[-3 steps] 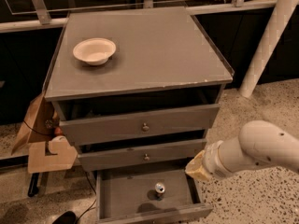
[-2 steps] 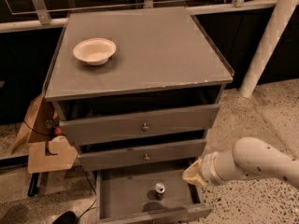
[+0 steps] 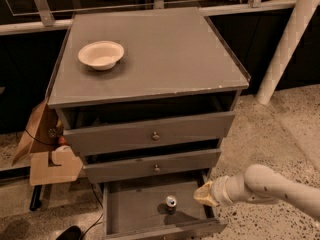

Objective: Pick redbull can from bottom drawer and place on counter

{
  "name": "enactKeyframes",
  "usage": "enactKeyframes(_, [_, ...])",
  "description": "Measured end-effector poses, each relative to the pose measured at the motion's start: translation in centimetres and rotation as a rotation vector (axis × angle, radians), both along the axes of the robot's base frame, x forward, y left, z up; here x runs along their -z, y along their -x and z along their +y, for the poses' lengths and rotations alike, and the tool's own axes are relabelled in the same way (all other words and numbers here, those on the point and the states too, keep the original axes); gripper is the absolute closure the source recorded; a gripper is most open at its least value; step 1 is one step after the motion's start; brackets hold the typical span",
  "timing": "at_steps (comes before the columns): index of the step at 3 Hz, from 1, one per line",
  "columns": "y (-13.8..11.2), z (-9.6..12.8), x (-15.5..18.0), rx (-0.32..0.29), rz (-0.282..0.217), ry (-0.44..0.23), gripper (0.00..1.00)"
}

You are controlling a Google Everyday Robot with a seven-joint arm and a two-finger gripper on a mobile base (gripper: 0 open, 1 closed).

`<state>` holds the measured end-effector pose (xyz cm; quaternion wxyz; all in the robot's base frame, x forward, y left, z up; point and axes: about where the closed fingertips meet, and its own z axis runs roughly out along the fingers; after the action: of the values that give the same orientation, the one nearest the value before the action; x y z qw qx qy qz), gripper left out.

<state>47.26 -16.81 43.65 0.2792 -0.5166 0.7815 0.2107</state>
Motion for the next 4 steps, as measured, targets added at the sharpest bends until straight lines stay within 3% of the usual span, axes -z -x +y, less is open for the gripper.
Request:
enactKeyframes(1, [1.1,1.0,3.0,0.002,0.045,-0.037,1.0])
enactKeyframes(2, [1.0,1.1,3.2,0.002,0.041,-0.037,1.0])
enactKeyframes(4, [-0.6,2.1,9.6,-0.022,-0.041,-0.05,1.0])
